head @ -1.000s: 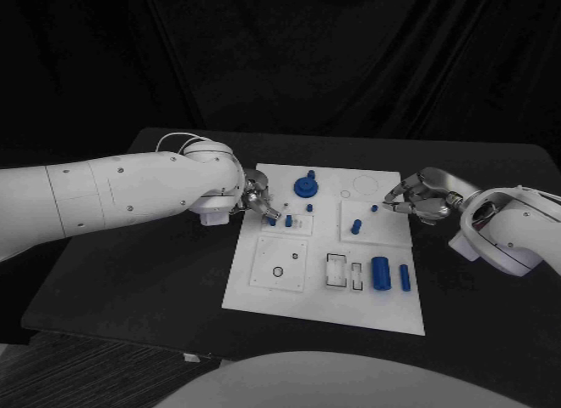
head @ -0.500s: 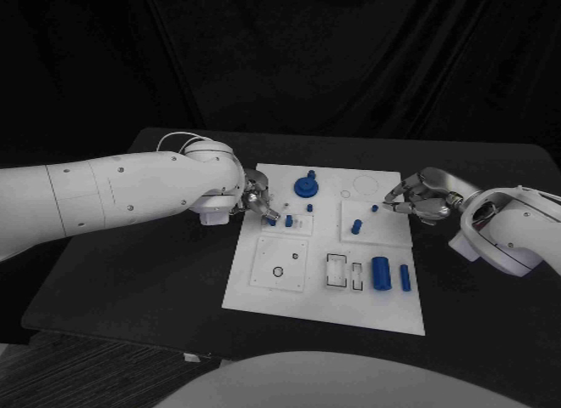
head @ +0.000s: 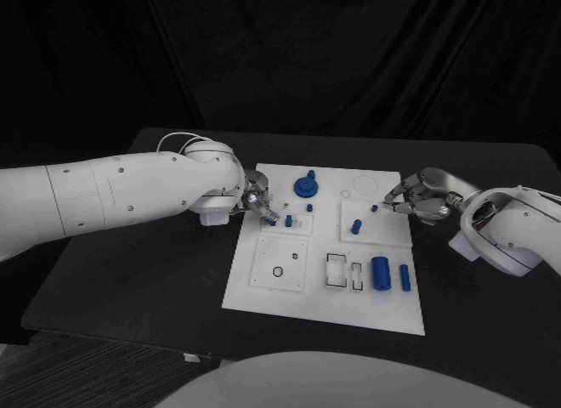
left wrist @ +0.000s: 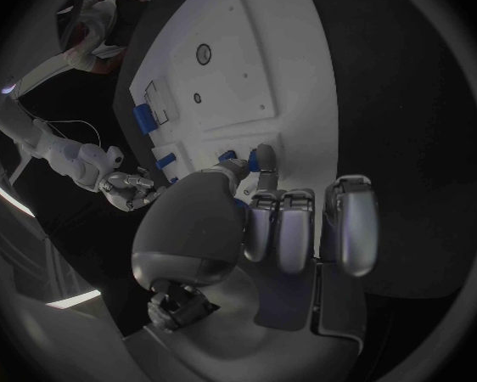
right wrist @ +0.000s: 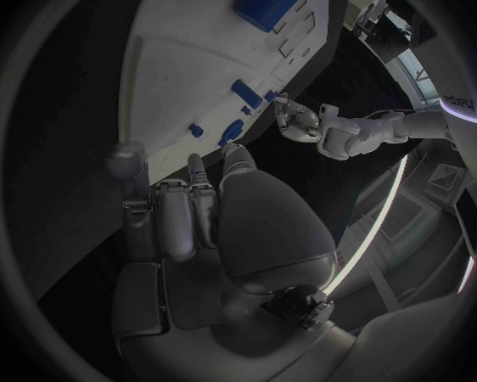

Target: Assemble the parts on the task board

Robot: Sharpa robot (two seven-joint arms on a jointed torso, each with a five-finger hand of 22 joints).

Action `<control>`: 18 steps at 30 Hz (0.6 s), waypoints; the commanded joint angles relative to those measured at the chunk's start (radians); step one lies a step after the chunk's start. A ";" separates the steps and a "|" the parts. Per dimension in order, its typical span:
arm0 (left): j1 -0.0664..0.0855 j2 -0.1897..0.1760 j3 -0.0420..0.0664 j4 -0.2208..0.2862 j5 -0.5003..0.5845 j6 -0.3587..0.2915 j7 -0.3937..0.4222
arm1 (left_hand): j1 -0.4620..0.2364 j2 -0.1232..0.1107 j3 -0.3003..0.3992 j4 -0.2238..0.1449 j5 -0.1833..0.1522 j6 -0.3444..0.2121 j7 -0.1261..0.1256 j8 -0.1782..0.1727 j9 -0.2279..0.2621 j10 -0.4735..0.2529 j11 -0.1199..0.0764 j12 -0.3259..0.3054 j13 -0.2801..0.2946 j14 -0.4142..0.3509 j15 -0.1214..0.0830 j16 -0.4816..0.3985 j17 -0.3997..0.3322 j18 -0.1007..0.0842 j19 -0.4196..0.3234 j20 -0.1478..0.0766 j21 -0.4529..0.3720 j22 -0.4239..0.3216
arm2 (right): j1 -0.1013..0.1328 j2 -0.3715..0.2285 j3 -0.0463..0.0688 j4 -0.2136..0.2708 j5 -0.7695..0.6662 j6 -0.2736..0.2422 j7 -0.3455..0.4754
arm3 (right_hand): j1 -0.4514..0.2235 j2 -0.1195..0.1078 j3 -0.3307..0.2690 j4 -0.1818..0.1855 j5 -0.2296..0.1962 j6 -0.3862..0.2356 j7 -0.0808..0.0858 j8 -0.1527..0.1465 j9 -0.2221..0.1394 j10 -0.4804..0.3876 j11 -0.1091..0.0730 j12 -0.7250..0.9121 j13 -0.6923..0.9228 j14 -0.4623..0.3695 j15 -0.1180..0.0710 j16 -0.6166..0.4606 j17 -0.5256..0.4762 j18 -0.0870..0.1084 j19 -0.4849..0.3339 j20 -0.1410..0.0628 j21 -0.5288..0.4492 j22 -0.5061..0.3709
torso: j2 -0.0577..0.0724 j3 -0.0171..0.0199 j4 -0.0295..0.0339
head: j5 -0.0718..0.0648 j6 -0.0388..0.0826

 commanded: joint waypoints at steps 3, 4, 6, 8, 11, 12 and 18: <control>0.002 0.003 0.001 0.005 -0.030 0.002 0.015 | 0.014 -0.040 0.115 -0.026 0.003 0.002 -0.016 -0.005 0.039 0.111 -0.005 -0.001 0.255 0.113 -0.007 0.010 0.264 -0.033 0.043 -0.005 -0.004 0.231 | -0.002 -0.001 0.001 0.001 -0.005 0.001 -0.013 | 0.040 0.020 0.034 0.005 0.014 -0.006 0.004 0.002 -0.010 0.007 -0.009 -0.025 0.054 0.002 -0.003 -0.015 0.095 0.034 -0.004 0.001 -0.025 0.097 | 0.000 0.0001 0.0002 | 0.000 0.000; 0.002 0.003 0.001 0.005 -0.034 0.002 0.015 | 0.011 -0.041 0.119 -0.026 0.000 0.004 -0.016 -0.004 0.040 0.111 -0.005 -0.001 0.255 0.113 -0.007 0.010 0.264 -0.033 0.043 -0.005 -0.003 0.231 | -0.002 -0.001 0.001 0.000 -0.005 0.001 -0.013 | 0.040 0.020 0.034 0.005 0.014 -0.006 0.004 0.002 -0.010 0.007 -0.009 -0.025 0.054 0.002 -0.003 -0.015 0.095 0.034 -0.004 0.001 -0.025 0.097 | 0.000 0.0004 0.0000 | 0.000 0.000; 0.002 0.004 0.001 0.005 -0.038 0.001 0.016 | 0.011 -0.041 0.120 -0.026 0.000 0.004 -0.016 -0.003 0.040 0.111 -0.005 -0.001 0.255 0.113 -0.007 0.010 0.264 -0.033 0.043 -0.005 -0.002 0.231 | -0.002 -0.001 0.001 0.000 -0.005 0.002 -0.014 | 0.040 0.020 0.034 0.005 0.014 -0.006 0.004 0.002 -0.010 0.007 -0.009 -0.025 0.054 0.002 -0.003 -0.015 0.095 0.034 -0.004 0.001 -0.025 0.097 | 0.000 0.0003 -0.0001 | 0.000 0.000; 0.002 0.004 0.001 0.006 -0.040 0.000 0.016 | 0.011 -0.044 0.127 -0.029 -0.002 0.005 -0.017 -0.002 0.041 0.111 -0.005 -0.001 0.255 0.113 -0.007 0.010 0.264 -0.033 0.043 -0.005 -0.003 0.231 | -0.002 0.000 0.001 0.000 -0.005 0.002 -0.015 | 0.040 0.020 0.034 0.005 0.014 -0.006 0.004 0.002 -0.010 0.007 -0.009 -0.025 0.054 0.002 -0.003 -0.015 0.095 0.034 -0.004 0.001 -0.025 0.097 | 0.000 0.0002 -0.0002 | 0.001 0.000; 0.002 0.004 0.001 0.006 -0.042 -0.003 0.017 | 0.011 -0.050 0.140 -0.037 -0.007 0.008 -0.018 0.001 0.044 0.111 -0.006 -0.001 0.255 0.113 -0.008 0.010 0.264 -0.033 0.044 -0.005 -0.001 0.231 | -0.003 0.000 0.001 0.000 -0.005 0.002 -0.015 | 0.040 0.020 0.035 0.005 0.014 -0.006 0.004 0.002 -0.011 0.006 -0.009 -0.026 0.053 0.002 -0.003 -0.015 0.095 0.035 -0.004 0.001 -0.026 0.097 | 0.001 -0.0002 -0.0006 | 0.002 0.000; 0.002 0.004 0.001 0.006 -0.042 -0.004 0.018 | 0.012 -0.052 0.147 -0.042 -0.009 0.008 -0.018 0.002 0.046 0.111 -0.006 -0.001 0.255 0.113 -0.008 0.010 0.264 -0.033 0.044 -0.005 -0.001 0.231 | -0.003 0.000 0.001 0.000 -0.005 0.002 -0.016 | 0.040 0.020 0.035 0.005 0.014 -0.006 0.004 0.002 -0.011 0.006 -0.009 -0.026 0.053 0.002 -0.003 -0.015 0.095 0.035 -0.004 0.001 -0.026 0.097 | 0.000 -0.0002 -0.0004 | 0.002 0.000; 0.002 0.005 0.001 0.006 -0.043 -0.011 0.022 | 0.012 -0.061 0.171 -0.059 -0.019 0.013 -0.019 0.008 0.052 0.111 -0.008 -0.001 0.255 0.113 -0.010 0.010 0.264 -0.034 0.046 -0.007 0.002 0.232 | -0.003 0.000 0.001 -0.001 -0.005 0.003 -0.017 | 0.040 0.020 0.035 0.005 0.014 -0.006 0.004 0.002 -0.011 0.006 -0.009 -0.026 0.053 0.002 -0.003 -0.015 0.095 0.035 -0.004 0.001 -0.026 0.097 | 0.000 0.0002 -0.0001 | 0.001 0.000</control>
